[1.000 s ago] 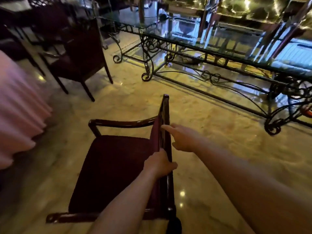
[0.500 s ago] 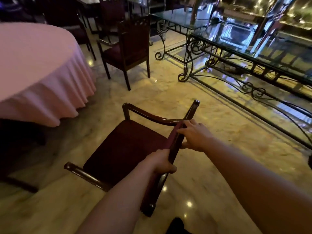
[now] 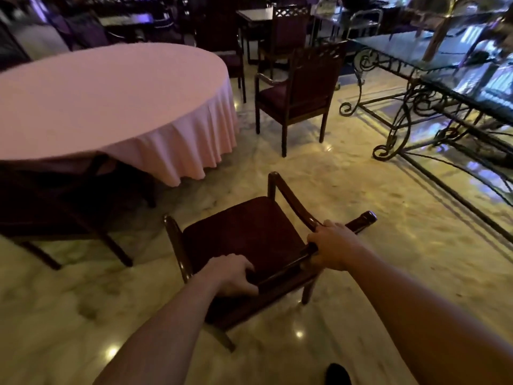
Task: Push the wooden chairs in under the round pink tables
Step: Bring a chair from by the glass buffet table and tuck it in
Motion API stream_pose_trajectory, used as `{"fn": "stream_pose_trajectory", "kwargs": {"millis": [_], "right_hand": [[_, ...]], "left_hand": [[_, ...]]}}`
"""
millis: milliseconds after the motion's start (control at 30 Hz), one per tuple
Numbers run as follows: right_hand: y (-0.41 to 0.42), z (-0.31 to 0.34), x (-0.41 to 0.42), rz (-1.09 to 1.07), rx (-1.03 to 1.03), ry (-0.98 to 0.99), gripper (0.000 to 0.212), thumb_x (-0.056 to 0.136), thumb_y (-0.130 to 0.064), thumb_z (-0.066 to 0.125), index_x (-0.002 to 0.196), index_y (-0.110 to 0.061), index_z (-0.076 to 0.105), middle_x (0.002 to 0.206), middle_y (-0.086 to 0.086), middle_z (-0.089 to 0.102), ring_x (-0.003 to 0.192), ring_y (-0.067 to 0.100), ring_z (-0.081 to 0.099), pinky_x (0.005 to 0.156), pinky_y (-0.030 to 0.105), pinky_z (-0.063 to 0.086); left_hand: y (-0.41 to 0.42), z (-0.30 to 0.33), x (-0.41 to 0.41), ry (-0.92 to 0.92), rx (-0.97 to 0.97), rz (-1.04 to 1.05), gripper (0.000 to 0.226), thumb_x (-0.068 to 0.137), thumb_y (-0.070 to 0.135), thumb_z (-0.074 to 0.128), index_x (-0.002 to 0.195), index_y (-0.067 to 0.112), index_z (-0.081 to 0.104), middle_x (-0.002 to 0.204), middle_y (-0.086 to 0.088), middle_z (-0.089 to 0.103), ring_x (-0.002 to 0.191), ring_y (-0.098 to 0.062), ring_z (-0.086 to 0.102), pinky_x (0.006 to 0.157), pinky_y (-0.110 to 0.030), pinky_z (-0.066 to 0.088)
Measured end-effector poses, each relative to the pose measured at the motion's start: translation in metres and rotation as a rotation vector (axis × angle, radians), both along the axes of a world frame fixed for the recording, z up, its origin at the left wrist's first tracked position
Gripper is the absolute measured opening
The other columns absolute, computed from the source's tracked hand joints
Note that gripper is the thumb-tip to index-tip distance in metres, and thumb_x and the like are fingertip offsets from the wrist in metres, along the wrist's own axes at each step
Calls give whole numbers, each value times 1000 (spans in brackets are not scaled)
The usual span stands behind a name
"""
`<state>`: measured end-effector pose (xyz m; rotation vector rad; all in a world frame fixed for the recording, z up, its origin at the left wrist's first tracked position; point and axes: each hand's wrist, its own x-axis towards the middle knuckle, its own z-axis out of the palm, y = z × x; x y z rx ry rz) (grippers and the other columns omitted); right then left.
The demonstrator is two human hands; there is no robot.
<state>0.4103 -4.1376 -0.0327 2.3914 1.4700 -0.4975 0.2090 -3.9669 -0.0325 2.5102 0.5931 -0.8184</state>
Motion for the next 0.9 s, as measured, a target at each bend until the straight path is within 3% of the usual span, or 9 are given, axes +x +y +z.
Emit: {"fn": "stream_pose_trajectory", "kwargs": {"millis": [100,200,333,467,567,633,900], "right_hand": [[8,-4,19,66,-13,0,51,88,-64,62,125,-29,60,127,-3,61,122,20,52,100,41,44],[19,-9,42,115,-42,26,51,83,-71,63,116,-32,62,116,-7,62,114,17,57,94,39,49],[36,-21,63,287,-98,16,50,84,-75,53,103,-31,67,92,-8,64,89,14,64,86,39,56],[46,-28,87,384,-51,59,50,87,-73,49,108,-31,66,95,-8,65,88,15,65,77,34,54],[59,-31,108,432,-4,80,52,84,-75,49,106,-32,67,92,-8,65,85,15,65,78,39,58],[70,-31,121,457,6,72,53,83,-77,48,103,-32,67,92,-8,66,86,17,66,78,40,58],[114,-37,171,501,57,115,47,85,-71,54,105,-30,68,96,-5,68,89,19,68,76,36,55]], "left_hand": [[15,-1,-5,26,70,60,69,83,61,67,141,24,59,135,6,61,120,-17,59,101,-38,49],[20,-6,-9,-2,84,183,50,79,61,68,116,27,72,106,9,69,96,-11,64,82,-33,50],[11,-12,-3,-42,154,259,23,79,56,68,83,34,60,82,14,59,75,-6,57,66,-29,39],[-3,-16,15,-77,282,336,21,79,51,66,85,31,65,85,10,64,85,-15,63,73,-33,47],[-8,-21,32,-126,314,448,19,79,45,64,69,32,54,74,11,59,76,-13,60,69,-31,46],[-4,-22,45,-111,315,483,18,78,46,63,71,32,55,74,11,59,74,-13,61,67,-31,46],[36,-28,89,-28,335,476,20,76,50,60,71,31,57,75,11,63,76,-13,64,69,-33,51]]}}
